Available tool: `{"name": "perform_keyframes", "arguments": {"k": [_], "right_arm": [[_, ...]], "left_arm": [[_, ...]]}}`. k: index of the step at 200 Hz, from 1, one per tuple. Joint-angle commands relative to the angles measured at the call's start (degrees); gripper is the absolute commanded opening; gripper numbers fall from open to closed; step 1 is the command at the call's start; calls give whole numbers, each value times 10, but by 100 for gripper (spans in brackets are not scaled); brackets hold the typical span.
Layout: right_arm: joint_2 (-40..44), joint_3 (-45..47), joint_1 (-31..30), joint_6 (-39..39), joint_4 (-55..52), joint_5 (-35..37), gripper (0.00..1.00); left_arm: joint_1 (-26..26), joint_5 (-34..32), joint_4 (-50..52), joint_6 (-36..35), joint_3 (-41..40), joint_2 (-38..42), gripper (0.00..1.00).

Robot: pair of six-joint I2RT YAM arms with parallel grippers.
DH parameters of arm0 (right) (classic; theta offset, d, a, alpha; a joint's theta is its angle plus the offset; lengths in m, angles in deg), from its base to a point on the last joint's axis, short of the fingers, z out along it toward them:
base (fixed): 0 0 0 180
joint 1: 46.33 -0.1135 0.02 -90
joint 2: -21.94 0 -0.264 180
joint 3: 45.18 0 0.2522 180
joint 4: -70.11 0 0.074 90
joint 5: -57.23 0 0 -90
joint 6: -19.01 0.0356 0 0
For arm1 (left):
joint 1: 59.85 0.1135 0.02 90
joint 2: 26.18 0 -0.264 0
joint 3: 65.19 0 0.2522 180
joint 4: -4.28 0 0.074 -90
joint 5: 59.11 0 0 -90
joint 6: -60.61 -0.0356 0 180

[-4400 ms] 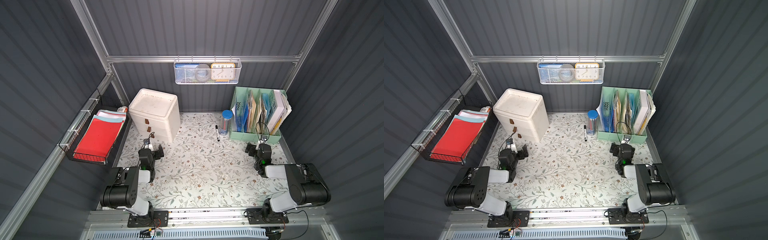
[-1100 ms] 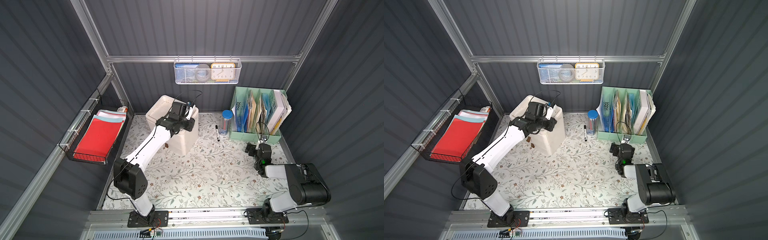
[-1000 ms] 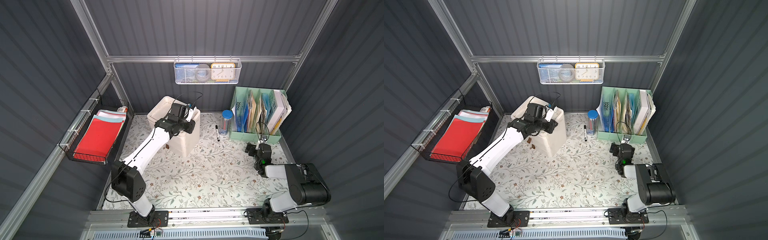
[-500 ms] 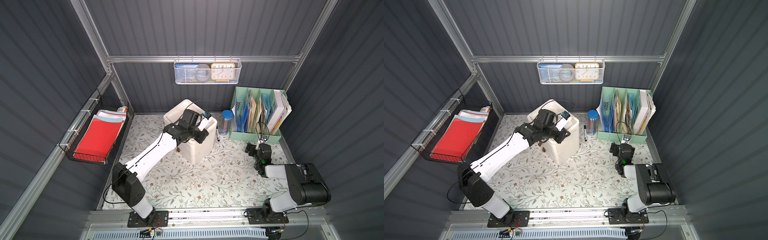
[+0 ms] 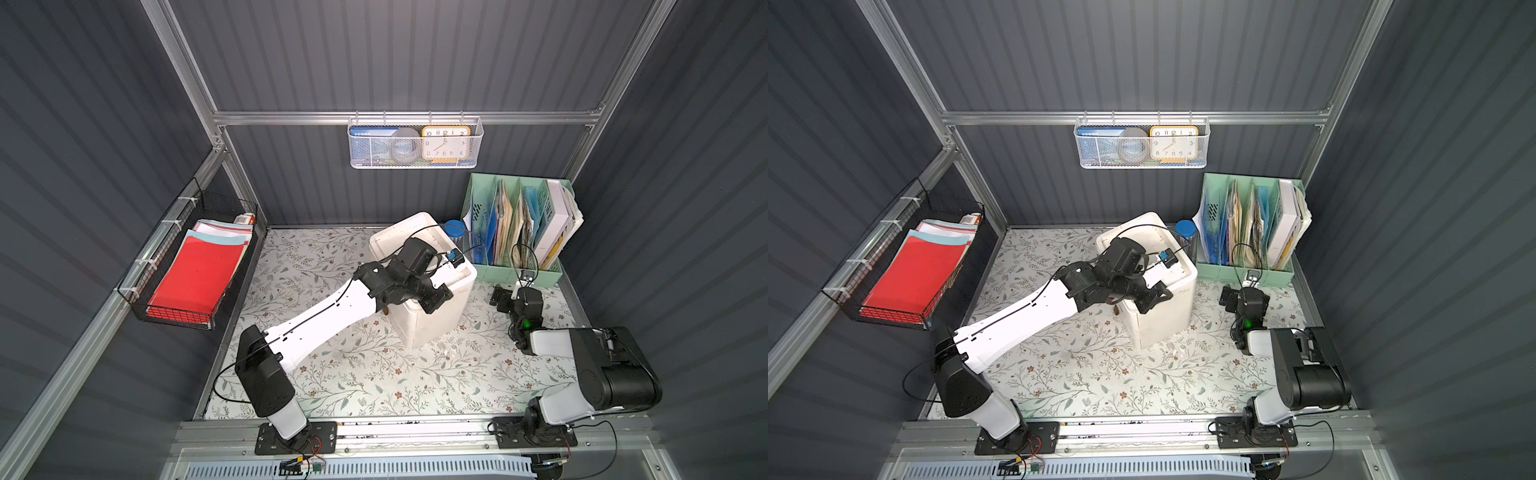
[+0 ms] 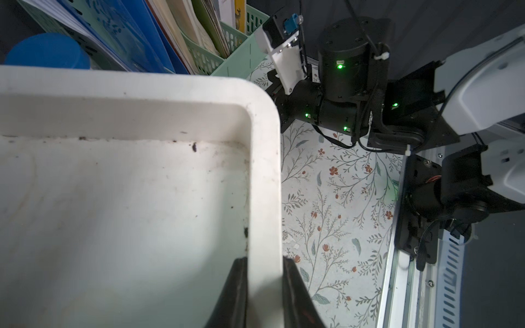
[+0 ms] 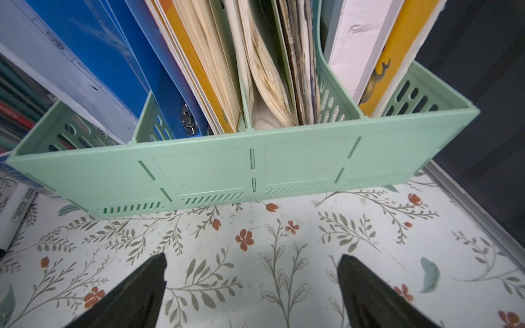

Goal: Take the microphone out of the drawer
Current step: Move the storage box to the center of the board.

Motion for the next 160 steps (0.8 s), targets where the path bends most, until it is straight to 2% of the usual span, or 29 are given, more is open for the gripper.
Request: {"name": "perform_keyframes", "arguments": {"k": [1,19,36,50,57,69,85,103,114,127,138,160], "right_arm": [[6,-8,1,3,2,-2,99],[6,-8,1,3,2,-2,99],[7,-8,1,3,2,-2,99],[6,-8,1,4,2,-2,99],[6,-8,1,4,3,-4,99],[5,-9,1,-2,4,-16,99],[14,-15,1,-19,-10,-51,99],[52,-27,0,-22,-37,-51,99],[102,-59,-1,-14,-146,-48,99],[159,-131,0,60,-321,-23,99],[194,-198,1,90,-455,-22,99],[229,-309,0,116,-623,-87,99]], "left_arm": [[-33,139,114,16,-6,-27,10],[-33,132,120,12,-3,-25,23],[-33,122,114,21,3,-20,49],[-33,96,98,33,13,-18,62],[-33,90,88,40,21,-18,72],[-33,81,69,54,36,-15,98],[-33,57,43,72,55,-10,99],[-33,6,14,91,63,5,99],[-32,-35,-11,113,53,22,99],[-32,-88,-43,123,35,41,99],[-31,-131,-63,135,21,57,99],[-31,-209,-76,174,8,83,99]]}}
